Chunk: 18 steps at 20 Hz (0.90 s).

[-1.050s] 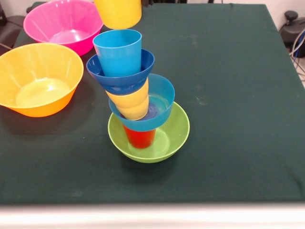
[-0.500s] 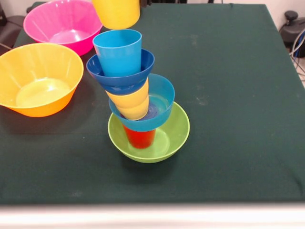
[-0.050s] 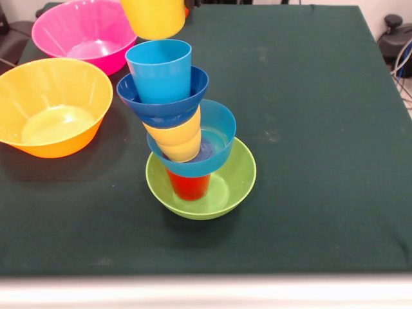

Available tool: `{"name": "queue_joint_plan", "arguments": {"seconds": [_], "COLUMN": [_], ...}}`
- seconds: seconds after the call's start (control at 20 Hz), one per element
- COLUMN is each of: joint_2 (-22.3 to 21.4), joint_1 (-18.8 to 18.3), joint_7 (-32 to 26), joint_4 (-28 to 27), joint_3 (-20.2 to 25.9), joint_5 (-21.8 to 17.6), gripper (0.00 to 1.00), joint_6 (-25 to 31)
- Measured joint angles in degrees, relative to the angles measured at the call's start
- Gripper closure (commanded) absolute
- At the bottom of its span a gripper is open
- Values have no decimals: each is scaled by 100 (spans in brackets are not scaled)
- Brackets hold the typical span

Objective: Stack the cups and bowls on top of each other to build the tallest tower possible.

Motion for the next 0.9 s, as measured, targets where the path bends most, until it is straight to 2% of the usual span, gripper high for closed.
{"name": "queue_joint_plan", "arguments": {"seconds": [0.9], "joint_2": [63], "joint_1": [0], "joint_7": [0], "joint_4": [-4], "joint_3": [0], "joint_5": [-24], "gripper": [100], "joint_6": [-1]}}
